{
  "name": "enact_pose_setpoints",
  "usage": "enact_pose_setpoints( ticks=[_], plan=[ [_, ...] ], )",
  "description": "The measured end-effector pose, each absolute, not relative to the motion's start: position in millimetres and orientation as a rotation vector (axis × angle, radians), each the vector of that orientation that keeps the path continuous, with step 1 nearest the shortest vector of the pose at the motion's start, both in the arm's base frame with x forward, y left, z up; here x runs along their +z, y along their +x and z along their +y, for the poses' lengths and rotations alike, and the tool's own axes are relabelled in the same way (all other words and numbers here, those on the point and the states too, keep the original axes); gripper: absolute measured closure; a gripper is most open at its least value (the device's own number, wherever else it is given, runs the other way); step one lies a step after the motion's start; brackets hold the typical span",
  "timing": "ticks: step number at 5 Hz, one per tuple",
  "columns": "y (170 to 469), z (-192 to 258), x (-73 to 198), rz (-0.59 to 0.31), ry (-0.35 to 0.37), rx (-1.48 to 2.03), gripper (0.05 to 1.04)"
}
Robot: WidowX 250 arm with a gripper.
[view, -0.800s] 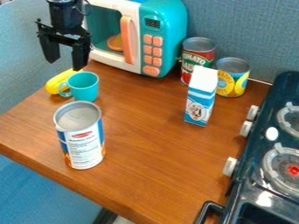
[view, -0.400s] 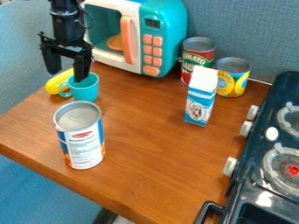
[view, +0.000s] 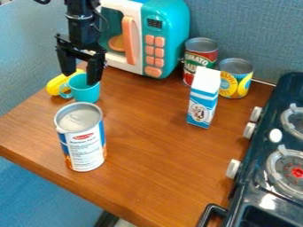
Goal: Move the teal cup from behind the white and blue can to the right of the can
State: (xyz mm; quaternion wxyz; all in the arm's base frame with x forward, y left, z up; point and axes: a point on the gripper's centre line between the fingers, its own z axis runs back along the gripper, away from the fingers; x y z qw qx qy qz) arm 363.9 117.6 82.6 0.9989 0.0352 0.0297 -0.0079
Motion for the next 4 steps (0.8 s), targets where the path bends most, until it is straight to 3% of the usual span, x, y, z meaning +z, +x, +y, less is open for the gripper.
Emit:
enact_pose_setpoints(
  ticks=[4],
  plan=[
    [374.7, 110.0, 49.8, 0.131, 0.126, -0.012, 0.118]
  ],
)
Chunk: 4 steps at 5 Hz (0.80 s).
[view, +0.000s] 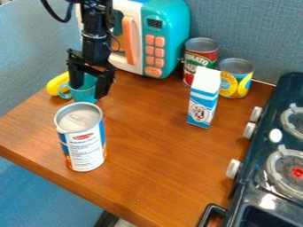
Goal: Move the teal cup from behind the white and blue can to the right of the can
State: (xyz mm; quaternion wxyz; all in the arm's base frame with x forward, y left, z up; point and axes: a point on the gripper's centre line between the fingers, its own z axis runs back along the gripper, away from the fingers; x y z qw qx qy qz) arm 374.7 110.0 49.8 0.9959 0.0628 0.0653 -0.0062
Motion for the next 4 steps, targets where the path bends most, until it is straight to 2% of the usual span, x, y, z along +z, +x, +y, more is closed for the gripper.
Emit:
enact_pose_setpoints(
  ticks=[1, 2, 3, 4],
  plan=[
    [377.5, 110.2, 32.3, 0.162, 0.120, -0.017, 0.394],
    [377.7, 110.5, 31.2, 0.162, 0.108, -0.033, 0.688],
    [377.3, 111.0, 31.7, 0.161, 0.099, -0.041, 0.897],
    [377.6, 116.6, 39.1, 0.128, 0.093, -0.037, 0.960]
  ],
)
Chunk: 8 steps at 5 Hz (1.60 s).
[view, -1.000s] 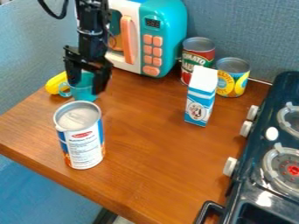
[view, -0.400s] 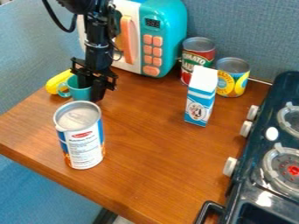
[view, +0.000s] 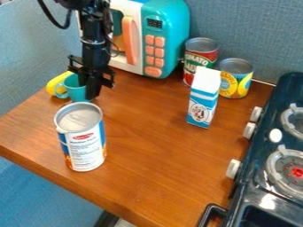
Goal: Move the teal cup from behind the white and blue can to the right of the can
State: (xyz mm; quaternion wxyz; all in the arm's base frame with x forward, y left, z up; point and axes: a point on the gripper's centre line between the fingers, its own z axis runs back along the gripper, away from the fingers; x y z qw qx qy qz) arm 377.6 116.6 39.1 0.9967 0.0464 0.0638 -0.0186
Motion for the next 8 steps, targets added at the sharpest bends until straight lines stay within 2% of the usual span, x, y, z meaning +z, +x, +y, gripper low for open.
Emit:
enact_pose_setpoints(
  ticks=[1, 2, 3, 5, 6, 7, 8],
  plan=[
    [372.3, 112.2, 67.3, 0.013, 0.090, -0.040, 0.964],
    [373.1, 94.5, 105.8, -0.070, 0.117, -0.080, 0.964],
    [364.3, 48.2, 144.1, -0.134, 0.090, -0.206, 0.964],
    [312.0, -28.5, 146.8, -0.099, 0.045, -0.461, 0.964],
    [290.4, -35.8, 137.5, -0.059, 0.064, -0.516, 0.964],
    [287.6, -43.5, 126.3, -0.059, 0.064, -0.571, 0.964],
    [291.8, -50.8, 99.7, -0.014, 0.083, -0.658, 0.964]
  ],
)
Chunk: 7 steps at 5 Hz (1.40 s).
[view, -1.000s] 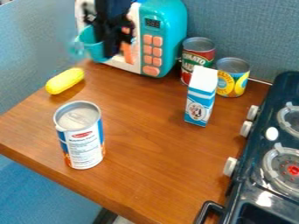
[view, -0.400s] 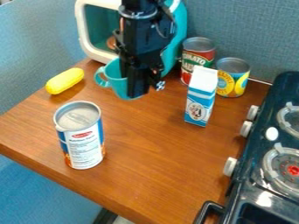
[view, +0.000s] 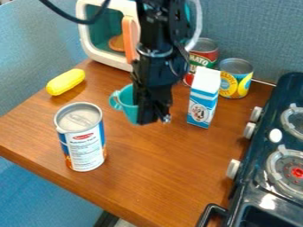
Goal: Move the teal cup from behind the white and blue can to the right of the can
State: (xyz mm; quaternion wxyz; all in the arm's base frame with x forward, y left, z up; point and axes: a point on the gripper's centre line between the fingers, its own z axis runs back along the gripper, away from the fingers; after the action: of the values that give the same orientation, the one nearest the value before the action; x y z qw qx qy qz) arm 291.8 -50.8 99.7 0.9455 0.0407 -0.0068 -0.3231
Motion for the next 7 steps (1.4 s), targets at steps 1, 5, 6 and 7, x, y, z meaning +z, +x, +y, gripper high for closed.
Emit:
enact_pose_setpoints(
  ticks=[1, 5, 6, 7],
  plan=[
    [288.6, -62.8, 79.5, -0.002, 0.102, -0.794, 0.964],
    [294.8, -84.7, 21.8, 0.056, 0.115, -1.036, 0.964],
    [295.7, -88.9, 21.9, 0.043, 0.109, -1.055, 0.928],
    [288.6, -91.2, 17.8, 0.065, 0.077, -1.058, 0.699]
  ],
)
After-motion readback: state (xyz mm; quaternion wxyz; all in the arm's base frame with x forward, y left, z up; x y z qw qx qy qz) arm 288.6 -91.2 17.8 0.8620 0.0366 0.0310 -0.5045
